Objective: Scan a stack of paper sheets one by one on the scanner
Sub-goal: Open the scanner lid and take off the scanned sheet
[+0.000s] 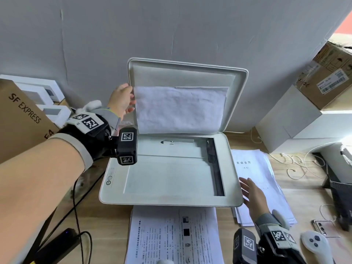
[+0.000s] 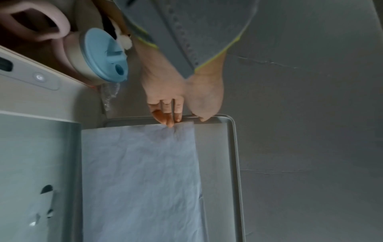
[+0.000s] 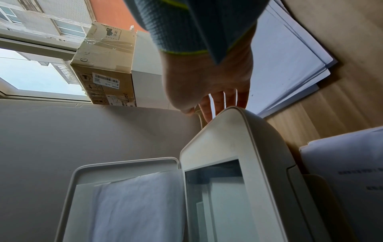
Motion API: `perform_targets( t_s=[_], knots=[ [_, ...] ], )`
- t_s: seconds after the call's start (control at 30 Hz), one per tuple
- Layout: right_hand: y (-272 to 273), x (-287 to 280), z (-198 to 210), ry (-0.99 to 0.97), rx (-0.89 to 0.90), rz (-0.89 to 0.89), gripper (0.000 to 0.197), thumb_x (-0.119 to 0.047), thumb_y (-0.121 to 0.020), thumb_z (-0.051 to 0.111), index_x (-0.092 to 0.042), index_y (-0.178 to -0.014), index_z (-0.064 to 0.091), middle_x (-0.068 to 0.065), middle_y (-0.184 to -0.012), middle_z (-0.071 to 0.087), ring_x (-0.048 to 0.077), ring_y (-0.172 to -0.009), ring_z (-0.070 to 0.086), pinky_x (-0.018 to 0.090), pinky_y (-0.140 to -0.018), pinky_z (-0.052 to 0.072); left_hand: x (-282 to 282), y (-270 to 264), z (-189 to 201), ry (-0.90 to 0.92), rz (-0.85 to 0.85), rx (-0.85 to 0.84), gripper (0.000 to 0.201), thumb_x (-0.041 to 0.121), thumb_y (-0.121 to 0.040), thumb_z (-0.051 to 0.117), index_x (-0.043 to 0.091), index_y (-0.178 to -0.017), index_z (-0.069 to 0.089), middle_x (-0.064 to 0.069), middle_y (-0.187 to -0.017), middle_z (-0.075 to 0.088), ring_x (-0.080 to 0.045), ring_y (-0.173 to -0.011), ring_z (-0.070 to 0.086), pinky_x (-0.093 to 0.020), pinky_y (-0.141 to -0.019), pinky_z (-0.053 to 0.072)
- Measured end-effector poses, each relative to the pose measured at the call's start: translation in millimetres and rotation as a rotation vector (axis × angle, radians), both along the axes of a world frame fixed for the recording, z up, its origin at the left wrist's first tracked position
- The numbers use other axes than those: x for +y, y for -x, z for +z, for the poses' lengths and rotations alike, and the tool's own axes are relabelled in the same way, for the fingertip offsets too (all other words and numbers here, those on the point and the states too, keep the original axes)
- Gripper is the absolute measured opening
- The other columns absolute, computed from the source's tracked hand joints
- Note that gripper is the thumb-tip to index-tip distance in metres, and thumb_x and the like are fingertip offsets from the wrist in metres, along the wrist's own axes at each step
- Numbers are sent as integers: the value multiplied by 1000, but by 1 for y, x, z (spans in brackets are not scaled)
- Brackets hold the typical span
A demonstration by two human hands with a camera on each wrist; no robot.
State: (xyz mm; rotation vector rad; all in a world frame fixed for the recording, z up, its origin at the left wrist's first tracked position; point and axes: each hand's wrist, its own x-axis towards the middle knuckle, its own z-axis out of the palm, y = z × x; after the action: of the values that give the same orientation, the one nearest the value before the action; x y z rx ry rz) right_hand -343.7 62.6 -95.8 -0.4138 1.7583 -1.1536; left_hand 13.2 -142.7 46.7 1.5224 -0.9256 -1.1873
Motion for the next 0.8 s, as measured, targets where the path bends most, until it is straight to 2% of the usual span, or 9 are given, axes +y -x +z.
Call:
perform_targets(
  t_s=[0.17,0.27,0.37,0.43,0.5,0.6,0.67,0.73,0.8],
  knots=[
    [1,-1,-1,0,3,2,38,-26,-101,33,-5,-123,56,9,-117,57,25,-104,52,29,-68,43,12,-2,-29,-105,-47,58,3,19,-93,51,18,-95,51,-8,-94,55,-9,-47,61,-14,-40,40],
    [1,0,0,11,16,3,38,-25,-102,33,-5,-122,57,10,-116,58,25,-106,52,32,-73,44,28,-2,-41,-183,-130,117,19,9,-90,59,17,-106,53,-5,-86,57,-15,-62,62,-18,-45,49],
    [2,1,1,53,54,-25,37,-23,-101,34,-4,-118,60,12,-115,59,26,-106,54,34,-81,43,50,-6,-50,-264,-296,137,12,3,-91,55,12,-99,58,-8,-84,65,-16,-62,68,-22,-55,57],
    [3,0,1,89,93,-59,34,-21,-100,35,-5,-111,62,13,-113,61,27,-102,56,30,-74,45,66,-11,-61,-313,-370,155,12,1,-92,50,6,-95,60,-9,-85,68,-18,-66,72,-24,-62,58],
    [3,0,4,116,125,-71,33,-20,-100,35,-5,-106,63,13,-104,65,24,-86,58,27,-64,43,84,-17,-74,-354,-411,169,15,1,-91,47,3,-86,60,-11,-82,66,-21,-71,72,-24,-64,59],
    [-1,-1,8,108,125,-4,36,-24,-99,35,-3,-98,64,1,-69,71,15,-58,56,22,-49,40,110,-23,-87,-449,-410,162,27,16,-92,44,2,-77,62,-12,-77,65,-21,-72,65,-27,-67,54],
    [-6,-4,11,45,100,98,40,-30,-100,33,-6,-89,63,-2,-59,69,16,-52,58,21,-46,41,121,-24,-94,-467,-390,66,29,26,-95,48,5,-84,64,-11,-81,67,-17,-73,63,-27,-68,51],
    [-15,-5,14,-21,60,198,40,-34,-100,36,-8,-85,61,2,-60,69,16,-48,62,24,-47,44,128,-23,-103,-411,-329,-58,13,13,-90,60,6,-102,61,-13,-94,65,-16,-74,66,-28,-69,55],
    [-22,-7,16,-53,42,259,31,-32,-98,44,-8,-84,59,7,-67,69,14,-46,64,25,-47,49,130,-23,-113,-345,-261,-181,45,-4,-81,65,6,-123,52,-17,-108,60,-24,-91,63,-38,-87,54]
  ],
)
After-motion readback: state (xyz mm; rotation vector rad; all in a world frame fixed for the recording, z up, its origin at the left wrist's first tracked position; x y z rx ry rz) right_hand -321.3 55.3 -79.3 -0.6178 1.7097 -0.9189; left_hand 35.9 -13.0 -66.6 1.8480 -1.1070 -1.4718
